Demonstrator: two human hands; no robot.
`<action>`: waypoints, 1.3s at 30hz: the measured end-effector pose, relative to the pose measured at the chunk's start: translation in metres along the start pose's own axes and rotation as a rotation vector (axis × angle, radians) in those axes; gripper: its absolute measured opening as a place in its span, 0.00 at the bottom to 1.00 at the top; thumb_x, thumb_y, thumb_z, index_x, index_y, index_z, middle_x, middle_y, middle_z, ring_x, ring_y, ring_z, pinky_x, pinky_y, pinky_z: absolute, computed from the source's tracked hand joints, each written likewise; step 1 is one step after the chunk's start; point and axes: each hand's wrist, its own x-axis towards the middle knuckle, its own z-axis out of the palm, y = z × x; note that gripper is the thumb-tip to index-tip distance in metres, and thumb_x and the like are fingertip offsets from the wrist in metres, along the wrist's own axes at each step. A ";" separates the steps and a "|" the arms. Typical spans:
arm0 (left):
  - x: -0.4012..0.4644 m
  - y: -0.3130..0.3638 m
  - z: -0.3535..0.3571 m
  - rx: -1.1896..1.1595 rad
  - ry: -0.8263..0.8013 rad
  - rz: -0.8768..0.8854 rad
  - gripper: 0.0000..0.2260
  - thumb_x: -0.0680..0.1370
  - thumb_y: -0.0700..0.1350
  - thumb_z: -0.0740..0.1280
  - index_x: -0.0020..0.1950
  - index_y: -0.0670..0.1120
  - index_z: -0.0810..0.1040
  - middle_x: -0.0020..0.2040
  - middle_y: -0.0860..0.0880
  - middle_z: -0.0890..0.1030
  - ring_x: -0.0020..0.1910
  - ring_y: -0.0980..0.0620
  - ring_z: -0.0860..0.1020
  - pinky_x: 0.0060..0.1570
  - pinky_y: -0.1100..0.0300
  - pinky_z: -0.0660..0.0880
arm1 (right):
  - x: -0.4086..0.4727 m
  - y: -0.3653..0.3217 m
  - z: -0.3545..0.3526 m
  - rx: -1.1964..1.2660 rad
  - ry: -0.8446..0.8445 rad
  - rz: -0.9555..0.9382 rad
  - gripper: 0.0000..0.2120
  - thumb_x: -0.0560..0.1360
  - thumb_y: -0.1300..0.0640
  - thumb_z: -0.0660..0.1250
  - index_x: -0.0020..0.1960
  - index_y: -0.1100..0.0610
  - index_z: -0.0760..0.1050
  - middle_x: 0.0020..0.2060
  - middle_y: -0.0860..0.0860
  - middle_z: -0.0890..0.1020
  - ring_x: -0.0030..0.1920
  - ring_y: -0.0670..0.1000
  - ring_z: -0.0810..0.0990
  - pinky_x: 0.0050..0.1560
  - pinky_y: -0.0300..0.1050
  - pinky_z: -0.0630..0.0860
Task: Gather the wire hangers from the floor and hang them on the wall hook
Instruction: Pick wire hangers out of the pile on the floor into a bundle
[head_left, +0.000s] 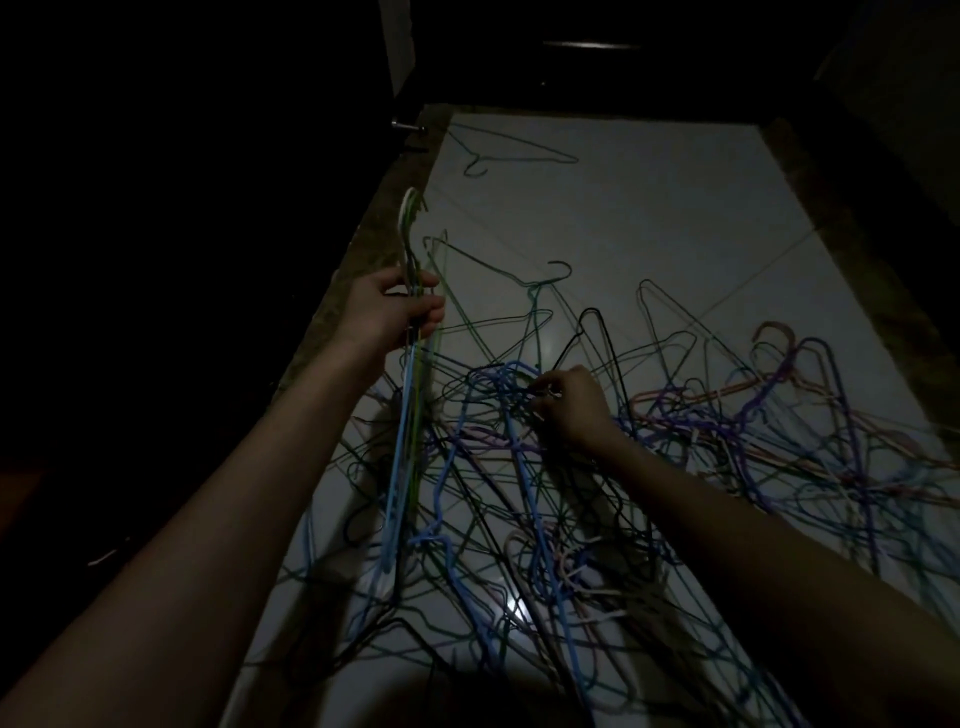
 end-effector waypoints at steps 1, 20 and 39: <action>0.000 0.000 0.001 0.007 0.001 0.002 0.09 0.76 0.33 0.65 0.43 0.46 0.75 0.37 0.46 0.78 0.29 0.59 0.78 0.33 0.69 0.76 | -0.001 -0.002 -0.003 0.042 0.008 -0.005 0.10 0.74 0.64 0.68 0.54 0.64 0.79 0.48 0.59 0.80 0.47 0.55 0.80 0.44 0.42 0.75; -0.033 0.052 0.009 0.010 -0.036 0.086 0.08 0.76 0.32 0.65 0.42 0.45 0.74 0.37 0.45 0.78 0.25 0.62 0.77 0.30 0.69 0.75 | -0.039 -0.061 -0.123 0.503 0.404 -0.116 0.08 0.77 0.67 0.61 0.47 0.58 0.77 0.45 0.57 0.79 0.36 0.46 0.76 0.35 0.37 0.79; -0.056 0.083 0.017 0.047 -0.006 0.101 0.08 0.77 0.32 0.64 0.43 0.43 0.73 0.36 0.45 0.77 0.22 0.62 0.76 0.26 0.71 0.74 | -0.080 -0.074 -0.170 0.563 0.372 -0.157 0.09 0.74 0.66 0.67 0.52 0.59 0.80 0.44 0.53 0.82 0.46 0.49 0.80 0.51 0.40 0.77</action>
